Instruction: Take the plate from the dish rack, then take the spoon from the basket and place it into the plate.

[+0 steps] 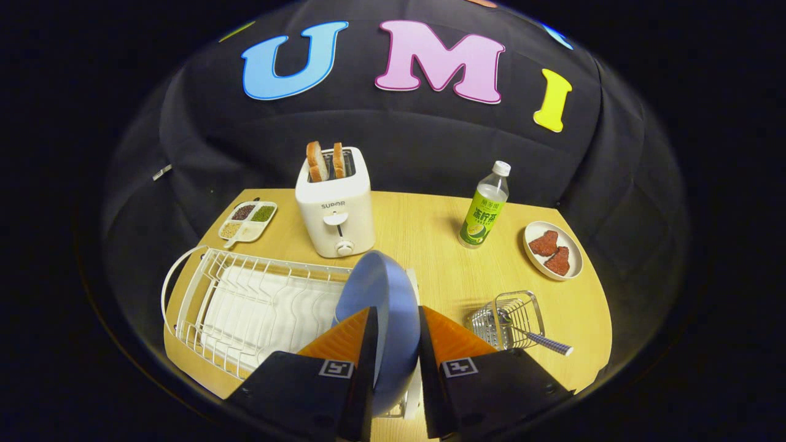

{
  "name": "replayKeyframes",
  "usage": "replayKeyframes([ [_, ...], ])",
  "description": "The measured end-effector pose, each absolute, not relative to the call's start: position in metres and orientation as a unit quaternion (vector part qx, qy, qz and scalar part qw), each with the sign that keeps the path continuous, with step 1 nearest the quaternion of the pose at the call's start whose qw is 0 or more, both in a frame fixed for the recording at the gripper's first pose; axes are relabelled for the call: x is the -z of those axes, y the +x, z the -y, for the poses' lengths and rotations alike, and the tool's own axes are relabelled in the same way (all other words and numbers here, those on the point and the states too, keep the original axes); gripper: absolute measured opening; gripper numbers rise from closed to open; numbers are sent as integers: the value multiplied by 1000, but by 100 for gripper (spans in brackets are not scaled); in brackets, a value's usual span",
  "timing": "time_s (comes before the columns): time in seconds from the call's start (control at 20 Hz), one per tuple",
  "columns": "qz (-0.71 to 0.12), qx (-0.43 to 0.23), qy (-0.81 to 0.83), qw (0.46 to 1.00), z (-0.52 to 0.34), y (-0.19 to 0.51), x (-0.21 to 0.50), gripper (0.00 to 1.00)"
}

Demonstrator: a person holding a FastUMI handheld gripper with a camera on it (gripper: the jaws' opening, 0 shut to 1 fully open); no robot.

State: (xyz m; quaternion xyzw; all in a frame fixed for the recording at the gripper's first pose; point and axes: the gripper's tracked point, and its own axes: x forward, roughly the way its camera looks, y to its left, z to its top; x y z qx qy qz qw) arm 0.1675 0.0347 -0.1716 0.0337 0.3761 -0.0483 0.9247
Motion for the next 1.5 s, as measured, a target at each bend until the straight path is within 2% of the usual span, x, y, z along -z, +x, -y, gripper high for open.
replayKeyframes([
  [0.25,-368,99,36,924,-31,172,163,24],
  [0.85,-307,136,-94,937,-30,181,125,24],
  [1.1,-307,125,-84,940,-29,178,123,23],
  [1.5,-308,77,42,947,8,139,101,22],
])
